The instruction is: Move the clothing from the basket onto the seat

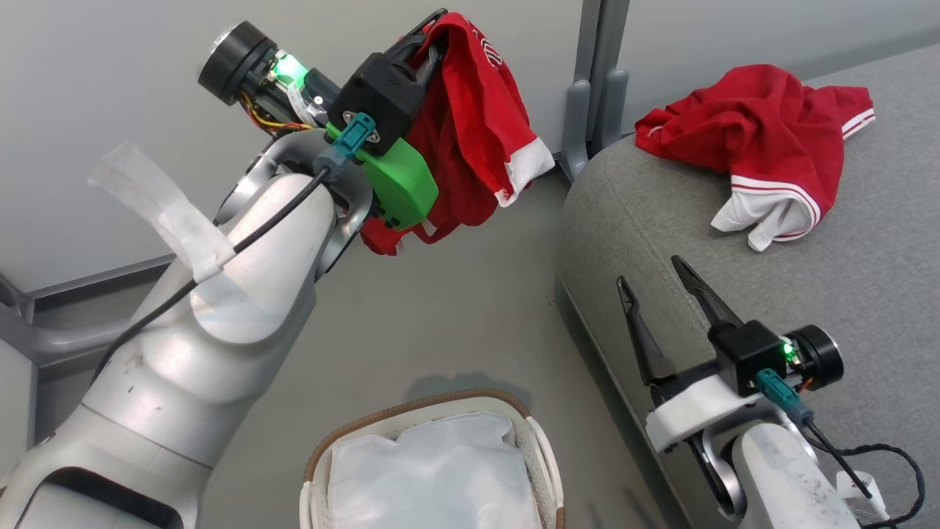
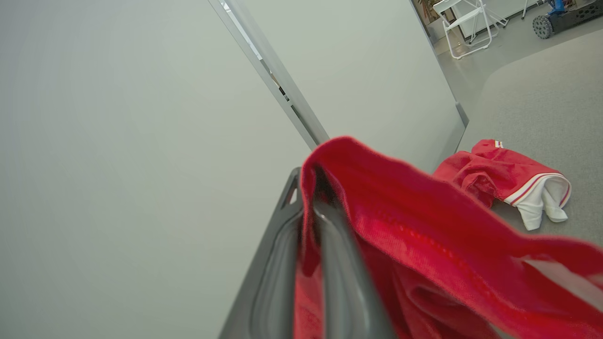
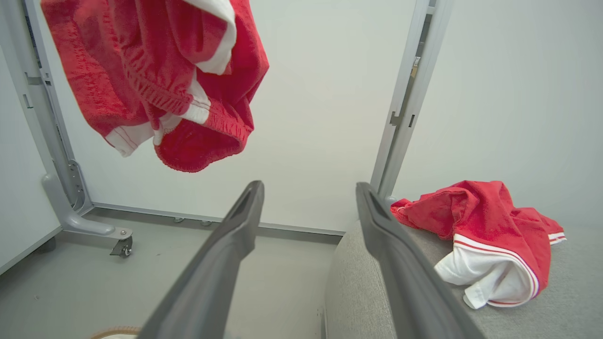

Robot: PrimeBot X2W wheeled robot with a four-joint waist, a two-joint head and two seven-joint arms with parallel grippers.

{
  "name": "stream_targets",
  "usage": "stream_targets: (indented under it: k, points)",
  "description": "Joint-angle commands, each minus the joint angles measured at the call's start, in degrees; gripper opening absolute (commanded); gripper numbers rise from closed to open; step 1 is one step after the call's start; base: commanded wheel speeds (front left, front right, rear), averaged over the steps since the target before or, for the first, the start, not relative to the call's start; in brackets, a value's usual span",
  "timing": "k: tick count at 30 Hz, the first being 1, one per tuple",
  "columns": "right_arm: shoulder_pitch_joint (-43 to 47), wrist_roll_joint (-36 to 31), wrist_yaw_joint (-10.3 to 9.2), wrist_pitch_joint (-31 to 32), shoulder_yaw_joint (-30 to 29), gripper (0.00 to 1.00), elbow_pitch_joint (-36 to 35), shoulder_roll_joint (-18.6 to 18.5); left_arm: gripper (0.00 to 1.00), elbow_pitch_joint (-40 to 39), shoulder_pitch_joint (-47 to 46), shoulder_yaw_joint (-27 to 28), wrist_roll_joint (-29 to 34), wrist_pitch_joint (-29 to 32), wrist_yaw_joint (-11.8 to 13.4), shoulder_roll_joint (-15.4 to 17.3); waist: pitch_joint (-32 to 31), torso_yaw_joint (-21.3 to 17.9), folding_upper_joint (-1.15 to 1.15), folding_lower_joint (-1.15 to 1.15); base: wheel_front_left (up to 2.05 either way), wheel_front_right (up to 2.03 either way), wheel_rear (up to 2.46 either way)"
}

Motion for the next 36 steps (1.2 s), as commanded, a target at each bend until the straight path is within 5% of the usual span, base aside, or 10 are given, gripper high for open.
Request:
stream_targets:
  k: [1,17,36]
  points:
    - [-1.16,-0.75,-0.08,-0.03,0.76,1.00,0.68,-0.18,0.00,-0.32,-0.82,-0.12,-0.66,0.22,-0.25,0.00,-0.10,0.26,0.00,0.00,0.00,0.00,0.00]
    - [-11.78,-0.75,-0.08,-0.03,11.72,1.00,12.24,-0.20,0.00,-1.81,-1.80,-2.92,-2.11,0.67,-0.25,-2.54,0.06,2.67,0.00,0.00,0.00,0.00,0.00]
    - [-20.14,-2.33,-0.08,-0.03,9.01,1.00,8.57,-0.17,0.00,-5.65,0.83,-5.91,-4.73,0.52,-0.34,-1.83,1.28,3.60,0.00,0.00,0.00,0.00,0.00]
